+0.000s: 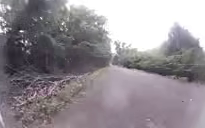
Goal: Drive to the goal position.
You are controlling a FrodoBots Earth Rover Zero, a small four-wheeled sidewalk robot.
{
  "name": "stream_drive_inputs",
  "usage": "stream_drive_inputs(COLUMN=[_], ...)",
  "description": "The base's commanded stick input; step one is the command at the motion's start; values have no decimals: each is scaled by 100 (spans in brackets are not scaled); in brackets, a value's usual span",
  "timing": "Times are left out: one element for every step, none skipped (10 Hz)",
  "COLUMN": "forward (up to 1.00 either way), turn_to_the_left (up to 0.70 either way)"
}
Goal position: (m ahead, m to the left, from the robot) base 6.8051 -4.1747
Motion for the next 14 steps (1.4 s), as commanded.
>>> stream_drive_inputs(forward=[70, 70, 70, 70, 70, 70, 70, 70, 70, 70, 70, 70, 70, 70], turn_to_the_left=[0, 0, 0, 0, 0, 0, 0, 0, 0, 0, 0, 0, 0, 0])
